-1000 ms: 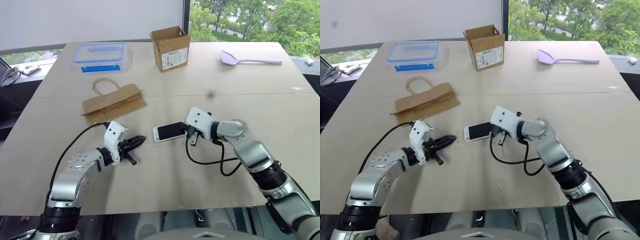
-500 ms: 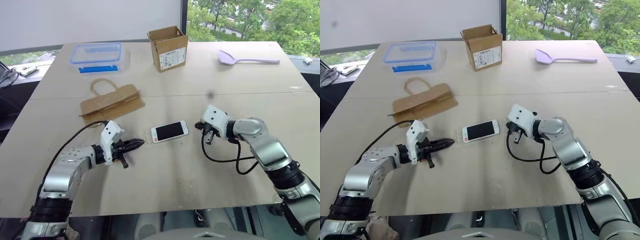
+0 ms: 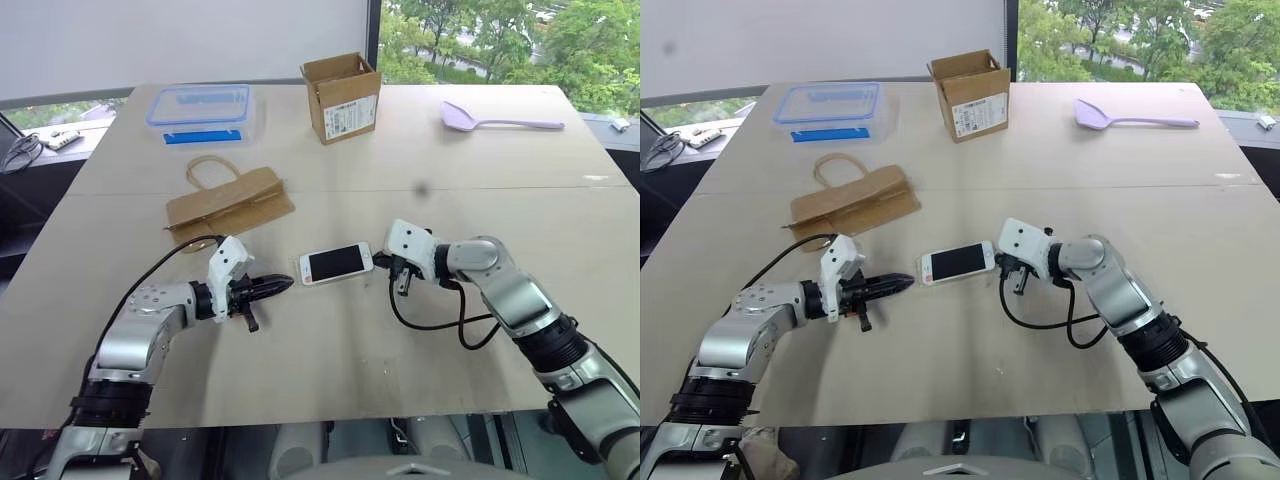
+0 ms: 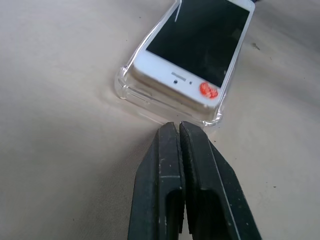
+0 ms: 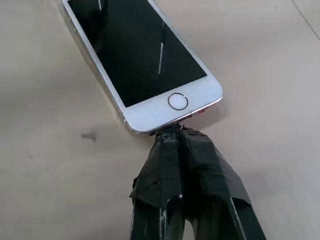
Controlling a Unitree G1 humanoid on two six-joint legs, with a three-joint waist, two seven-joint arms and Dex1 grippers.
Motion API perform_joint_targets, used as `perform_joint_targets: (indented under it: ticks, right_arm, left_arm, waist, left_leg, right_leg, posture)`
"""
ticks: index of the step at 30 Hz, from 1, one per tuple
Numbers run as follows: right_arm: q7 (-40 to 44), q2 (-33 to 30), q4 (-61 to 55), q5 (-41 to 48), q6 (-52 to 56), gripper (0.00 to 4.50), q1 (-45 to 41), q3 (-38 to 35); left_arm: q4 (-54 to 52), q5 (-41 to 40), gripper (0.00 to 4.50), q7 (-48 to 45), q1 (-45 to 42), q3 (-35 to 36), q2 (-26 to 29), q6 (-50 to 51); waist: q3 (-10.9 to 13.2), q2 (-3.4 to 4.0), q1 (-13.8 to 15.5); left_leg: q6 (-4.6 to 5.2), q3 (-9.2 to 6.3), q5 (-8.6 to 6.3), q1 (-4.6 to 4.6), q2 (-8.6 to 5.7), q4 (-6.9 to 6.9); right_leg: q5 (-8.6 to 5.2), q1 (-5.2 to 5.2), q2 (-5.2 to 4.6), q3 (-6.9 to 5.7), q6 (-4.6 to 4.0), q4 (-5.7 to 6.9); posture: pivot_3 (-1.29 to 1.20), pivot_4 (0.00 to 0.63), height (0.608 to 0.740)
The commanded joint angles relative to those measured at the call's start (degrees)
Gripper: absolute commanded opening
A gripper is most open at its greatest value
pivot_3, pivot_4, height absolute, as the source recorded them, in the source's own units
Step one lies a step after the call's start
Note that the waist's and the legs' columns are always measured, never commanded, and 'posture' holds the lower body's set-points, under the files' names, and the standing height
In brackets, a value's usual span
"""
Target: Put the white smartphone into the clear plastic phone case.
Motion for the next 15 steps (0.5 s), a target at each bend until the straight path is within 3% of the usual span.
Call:
perform_joint_targets:
  ticks: [1, 6, 15]
  right_arm:
    - [1.0, 2.2, -1.2, -1.0, -1.7, 0.00, -1.9, 3.3]
    - [1.1, 4.4, -0.4, -2.1, -3.3, 0.00, -2.1, 5.1]
    - [-3.7, 7.9, 11.6, -7.6, -15.7, 0.00, -5.2, 4.4]
  left_arm:
    - [0.4, 0.5, 0.12, -0.1, -0.2, -1.3, -0.9, -0.7]
    - [0.3, 0.5, 0.12, 0.0, 0.2, -1.1, -1.0, -0.9]
    - [0.2, 1.0, 0.12, -0.4, 0.5, -0.5, -0.9, -1.1]
  waist:
    - [0.0, 0.00, 0.0]
    - [0.0, 0.01, -0.2]
    - [0.0, 0.02, -0.5]
  left_leg:
    - [0.00, -0.01, 0.00, 0.01, 0.00, 0.00]
    - [0.00, -0.04, 0.00, 0.07, 0.01, 0.01]
    - [0.00, -0.05, 0.01, 0.19, 0.05, 0.01]
  right_leg:
    - [0.00, 0.00, 0.00, 0.01, 0.00, 0.01]
    - [0.00, 0.02, 0.01, 0.00, 0.00, 0.07]
    - [0.00, 0.04, 0.08, 0.00, -0.01, 0.16]
  posture:
    - [0.00, 0.150, 0.740]
    - [0.00, 0.150, 0.740]
    - [0.00, 0.150, 0.740]
